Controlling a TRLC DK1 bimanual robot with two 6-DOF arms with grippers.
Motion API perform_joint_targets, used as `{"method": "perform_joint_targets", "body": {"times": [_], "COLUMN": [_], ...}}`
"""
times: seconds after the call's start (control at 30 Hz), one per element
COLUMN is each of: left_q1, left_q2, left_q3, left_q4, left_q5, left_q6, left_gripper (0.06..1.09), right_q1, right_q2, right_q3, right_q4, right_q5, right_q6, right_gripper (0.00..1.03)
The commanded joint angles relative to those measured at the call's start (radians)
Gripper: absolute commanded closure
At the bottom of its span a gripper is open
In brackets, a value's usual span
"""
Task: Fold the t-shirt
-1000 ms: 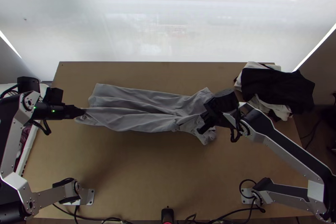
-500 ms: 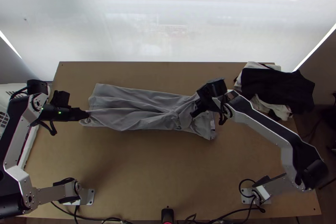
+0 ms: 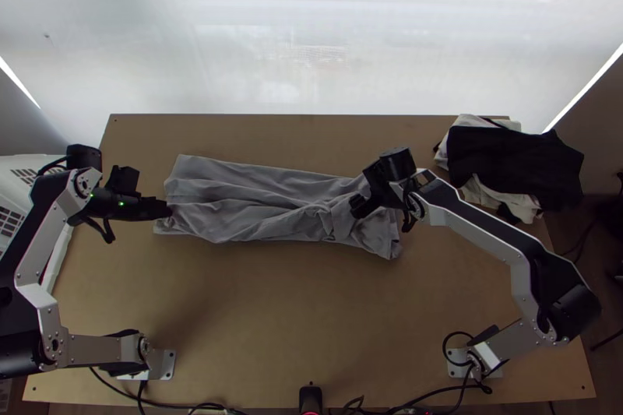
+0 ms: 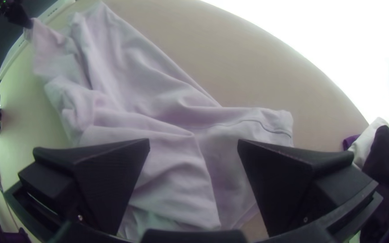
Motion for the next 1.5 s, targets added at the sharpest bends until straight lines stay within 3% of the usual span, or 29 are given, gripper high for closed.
{"method": "perform_joint_targets", "body": {"times": [0.0, 0.33, 0.47, 0.67, 0.7, 0.93, 1.07, 1.1, 1.47], "left_q1": [-0.004, -0.007, -0.006, -0.001, -0.001, -0.004, 0.0, 0.0, 0.003], "left_q2": [0.02, 0.021, 0.02, 0.02, 0.02, 0.021, 0.015, 0.014, -0.059], "left_q3": [-0.003, -0.009, -0.008, 0.002, 0.002, 0.006, 0.006, 0.006, 0.022], "left_q4": [0.013, 0.019, 0.02, 0.019, 0.019, 0.017, 0.011, 0.01, -0.018], "left_q5": [0.0, 0.0, -0.001, -0.001, -0.001, -0.001, -0.001, -0.001, 0.0], "left_q6": [-0.003, -0.011, -0.008, -0.003, -0.003, -0.003, 0.001, 0.001, -0.008], "left_gripper": [1.05, 1.05, 1.05, 1.05, 1.05, 1.05, 1.05, 1.05, 1.05], "right_q1": [0.065, 0.251, 0.254, 0.216, 0.21, 0.185, 0.171, 0.168, 0.082], "right_q2": [-0.109, -0.117, -0.063, -0.017, -0.011, -0.017, -0.065, -0.076, -0.264], "right_q3": [-0.02, -0.017, -0.026, -0.063, -0.064, -0.075, -0.08, -0.08, -0.092], "right_q4": [-0.07, -0.123, -0.122, -0.096, -0.093, -0.044, -0.034, -0.034, -0.122], "right_q5": [0.0, 0.0, 0.0, 0.002, 0.002, 0.002, 0.003, 0.003, 0.003], "right_q6": [-0.045, 0.013, 0.012, 0.009, 0.01, 0.024, 0.039, 0.039, 0.042], "right_gripper": [0.1, 0.1, 0.16, 0.16, 0.2, 0.74, 0.97, 1.0, 1.0]}}
